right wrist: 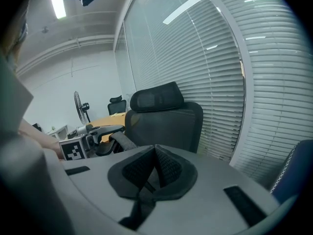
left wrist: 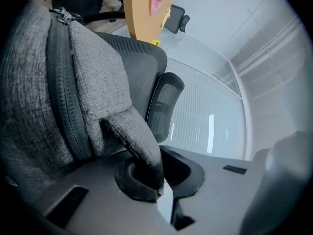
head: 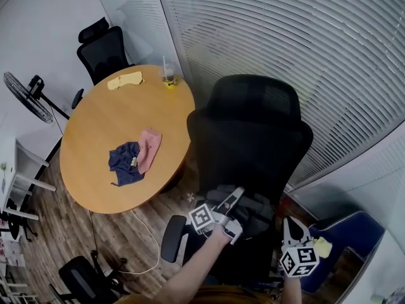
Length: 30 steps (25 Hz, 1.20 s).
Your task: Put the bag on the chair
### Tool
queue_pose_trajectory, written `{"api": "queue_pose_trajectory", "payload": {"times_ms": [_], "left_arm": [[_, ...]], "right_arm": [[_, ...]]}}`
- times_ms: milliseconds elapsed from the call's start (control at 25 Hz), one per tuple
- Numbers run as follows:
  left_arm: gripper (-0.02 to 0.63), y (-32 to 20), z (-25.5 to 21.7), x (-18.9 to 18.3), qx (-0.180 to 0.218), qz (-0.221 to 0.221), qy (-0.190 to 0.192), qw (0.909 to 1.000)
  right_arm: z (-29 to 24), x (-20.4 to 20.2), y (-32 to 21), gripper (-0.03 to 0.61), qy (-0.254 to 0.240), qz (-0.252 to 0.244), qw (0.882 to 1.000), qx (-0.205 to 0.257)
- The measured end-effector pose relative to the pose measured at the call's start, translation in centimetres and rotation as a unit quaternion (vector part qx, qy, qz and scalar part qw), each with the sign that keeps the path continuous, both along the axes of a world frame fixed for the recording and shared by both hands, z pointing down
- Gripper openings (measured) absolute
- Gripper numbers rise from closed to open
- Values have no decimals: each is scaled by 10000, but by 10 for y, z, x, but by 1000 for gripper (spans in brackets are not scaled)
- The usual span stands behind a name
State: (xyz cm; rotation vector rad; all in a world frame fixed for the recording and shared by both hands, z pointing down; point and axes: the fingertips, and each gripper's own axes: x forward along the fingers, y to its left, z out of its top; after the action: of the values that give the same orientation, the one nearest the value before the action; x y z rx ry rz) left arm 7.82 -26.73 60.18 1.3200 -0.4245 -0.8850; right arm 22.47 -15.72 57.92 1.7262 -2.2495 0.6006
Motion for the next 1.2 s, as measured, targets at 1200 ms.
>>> {"api": "queue_pose_trajectory", "payload": {"times_ms": [1200], "left_arm": [[107,1,10,10,59,406,-568,9975]], "right_arm": [[1,7,26,12,93,60,9999,-69]]}}
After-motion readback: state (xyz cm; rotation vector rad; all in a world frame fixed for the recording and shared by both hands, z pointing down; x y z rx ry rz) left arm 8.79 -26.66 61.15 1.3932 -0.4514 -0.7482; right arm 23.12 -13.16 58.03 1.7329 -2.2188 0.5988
